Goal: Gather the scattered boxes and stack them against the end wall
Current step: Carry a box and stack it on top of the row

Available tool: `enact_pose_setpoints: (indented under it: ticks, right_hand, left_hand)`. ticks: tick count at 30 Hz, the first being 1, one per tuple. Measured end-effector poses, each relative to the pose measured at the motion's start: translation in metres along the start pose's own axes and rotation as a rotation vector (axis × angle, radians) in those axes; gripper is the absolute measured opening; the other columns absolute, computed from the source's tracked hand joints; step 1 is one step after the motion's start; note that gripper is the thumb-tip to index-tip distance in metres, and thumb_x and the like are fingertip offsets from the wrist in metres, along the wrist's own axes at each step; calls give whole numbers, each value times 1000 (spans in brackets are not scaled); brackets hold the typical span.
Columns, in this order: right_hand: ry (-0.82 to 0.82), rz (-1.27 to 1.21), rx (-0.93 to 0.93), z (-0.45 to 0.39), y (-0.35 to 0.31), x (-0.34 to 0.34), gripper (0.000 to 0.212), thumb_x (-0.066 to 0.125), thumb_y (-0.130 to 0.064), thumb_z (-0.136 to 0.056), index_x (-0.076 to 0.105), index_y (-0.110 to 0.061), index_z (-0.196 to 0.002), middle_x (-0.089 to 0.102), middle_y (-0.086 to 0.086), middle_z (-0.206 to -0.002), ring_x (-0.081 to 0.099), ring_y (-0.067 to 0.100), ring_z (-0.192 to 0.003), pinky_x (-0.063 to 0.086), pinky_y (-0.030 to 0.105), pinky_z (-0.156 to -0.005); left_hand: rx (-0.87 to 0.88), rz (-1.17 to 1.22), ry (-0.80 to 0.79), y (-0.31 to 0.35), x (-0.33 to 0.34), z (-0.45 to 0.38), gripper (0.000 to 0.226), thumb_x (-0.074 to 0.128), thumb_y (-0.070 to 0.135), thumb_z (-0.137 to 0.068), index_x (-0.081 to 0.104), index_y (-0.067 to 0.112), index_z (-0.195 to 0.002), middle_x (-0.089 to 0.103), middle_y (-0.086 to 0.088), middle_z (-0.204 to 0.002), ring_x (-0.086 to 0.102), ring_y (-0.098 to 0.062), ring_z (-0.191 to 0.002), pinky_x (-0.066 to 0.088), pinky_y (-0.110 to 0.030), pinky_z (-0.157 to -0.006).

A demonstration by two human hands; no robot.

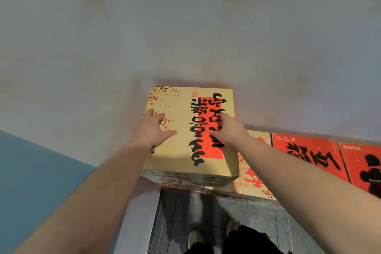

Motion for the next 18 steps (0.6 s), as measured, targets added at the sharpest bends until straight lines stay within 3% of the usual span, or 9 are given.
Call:
enact_pose_setpoints:
  ticks: [18]
  right_hand:
    - [17, -19, 31, 18, -15, 8, 59, 66, -44, -87, 41, -23, -137, 43, 11, -131, 54, 27, -114, 48, 38, -94]
  left_hand:
    - [19, -43, -11, -12, -9, -4, 86, 67, 68, -69, 39, 33, -142, 20, -3, -156, 28, -30, -139, 34, -49, -109]
Point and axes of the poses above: each hand's wrist, its own z-axis away from the middle knuckle, its own x-axis out of the palm, y = z × x, the point moved 7 cm from there along -z, towards the middle knuckle
